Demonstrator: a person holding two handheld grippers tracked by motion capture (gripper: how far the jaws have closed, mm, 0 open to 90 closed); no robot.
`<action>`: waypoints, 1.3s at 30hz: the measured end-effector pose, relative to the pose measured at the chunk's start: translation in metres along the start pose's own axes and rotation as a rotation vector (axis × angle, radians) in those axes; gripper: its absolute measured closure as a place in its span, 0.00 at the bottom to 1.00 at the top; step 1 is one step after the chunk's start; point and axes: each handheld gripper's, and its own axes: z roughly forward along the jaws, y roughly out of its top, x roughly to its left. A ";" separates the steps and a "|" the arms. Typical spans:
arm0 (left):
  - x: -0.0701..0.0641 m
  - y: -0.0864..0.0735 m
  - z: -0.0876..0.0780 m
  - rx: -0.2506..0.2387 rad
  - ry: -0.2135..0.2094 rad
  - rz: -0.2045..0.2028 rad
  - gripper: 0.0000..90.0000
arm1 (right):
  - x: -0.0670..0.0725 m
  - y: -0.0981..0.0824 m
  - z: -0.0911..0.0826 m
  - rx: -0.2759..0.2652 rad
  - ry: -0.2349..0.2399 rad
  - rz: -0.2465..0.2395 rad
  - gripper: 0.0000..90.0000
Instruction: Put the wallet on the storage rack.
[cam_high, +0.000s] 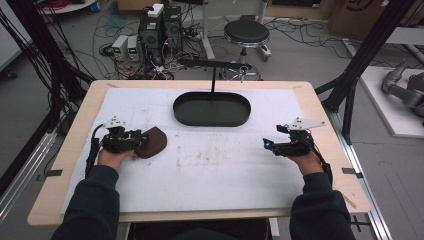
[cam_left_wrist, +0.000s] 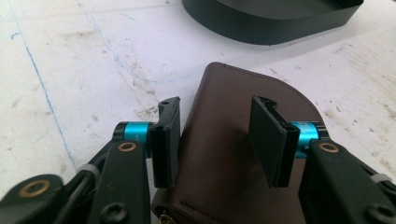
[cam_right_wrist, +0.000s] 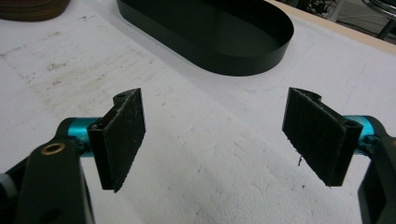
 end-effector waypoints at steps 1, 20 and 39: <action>0.001 0.000 -0.001 -0.002 -0.008 -0.007 0.61 | 0.000 0.000 0.000 0.000 0.000 0.000 0.24; -0.010 -0.004 0.006 0.126 -0.067 0.051 0.26 | 0.000 0.001 0.007 0.020 0.011 -0.006 0.27; -0.044 0.004 -0.006 0.030 0.411 0.481 0.35 | -0.001 0.003 0.008 0.010 0.004 -0.006 0.27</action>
